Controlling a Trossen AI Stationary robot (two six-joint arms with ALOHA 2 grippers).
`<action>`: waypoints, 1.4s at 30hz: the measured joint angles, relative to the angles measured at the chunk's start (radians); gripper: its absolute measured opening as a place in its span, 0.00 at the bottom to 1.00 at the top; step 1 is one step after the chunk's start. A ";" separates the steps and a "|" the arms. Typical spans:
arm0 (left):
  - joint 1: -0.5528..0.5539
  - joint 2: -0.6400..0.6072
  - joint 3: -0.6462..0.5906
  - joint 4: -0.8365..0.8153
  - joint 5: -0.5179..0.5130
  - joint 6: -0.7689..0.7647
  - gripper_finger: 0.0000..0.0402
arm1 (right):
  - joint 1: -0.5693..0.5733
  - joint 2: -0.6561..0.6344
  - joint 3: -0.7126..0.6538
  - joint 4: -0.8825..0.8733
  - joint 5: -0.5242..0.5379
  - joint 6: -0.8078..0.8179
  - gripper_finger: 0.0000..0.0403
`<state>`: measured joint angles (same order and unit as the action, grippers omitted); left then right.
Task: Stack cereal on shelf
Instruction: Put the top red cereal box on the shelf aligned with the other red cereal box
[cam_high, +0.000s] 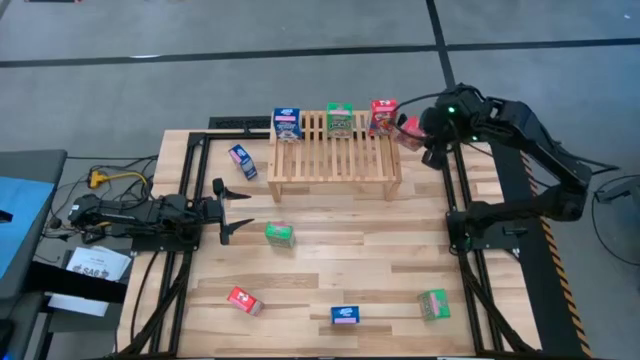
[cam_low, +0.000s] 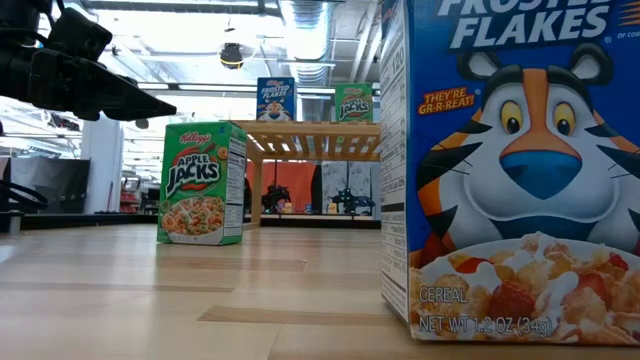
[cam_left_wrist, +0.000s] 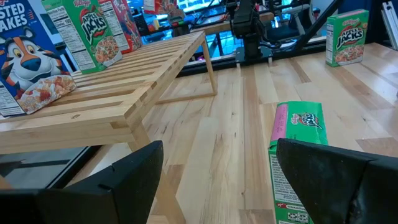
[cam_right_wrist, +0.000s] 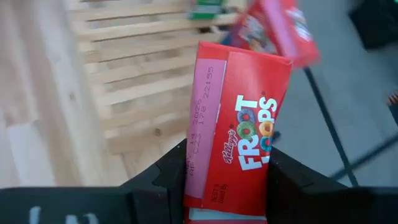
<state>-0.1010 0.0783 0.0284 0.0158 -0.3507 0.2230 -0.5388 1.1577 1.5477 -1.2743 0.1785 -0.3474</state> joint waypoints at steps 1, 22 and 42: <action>0.000 0.000 0.000 0.000 0.000 0.001 0.76 | 0.000 0.013 0.005 0.000 -0.019 -0.027 0.43; 0.000 0.000 0.000 0.000 0.000 0.000 0.76 | -0.047 0.217 0.078 0.003 -0.207 -0.342 0.43; 0.000 0.000 0.000 0.000 0.000 0.000 0.76 | -0.106 0.271 0.078 0.038 -0.277 -0.414 0.46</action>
<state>-0.1011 0.0784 0.0284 0.0158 -0.3505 0.2230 -0.6445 1.4287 1.6253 -1.2367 -0.0981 -0.7616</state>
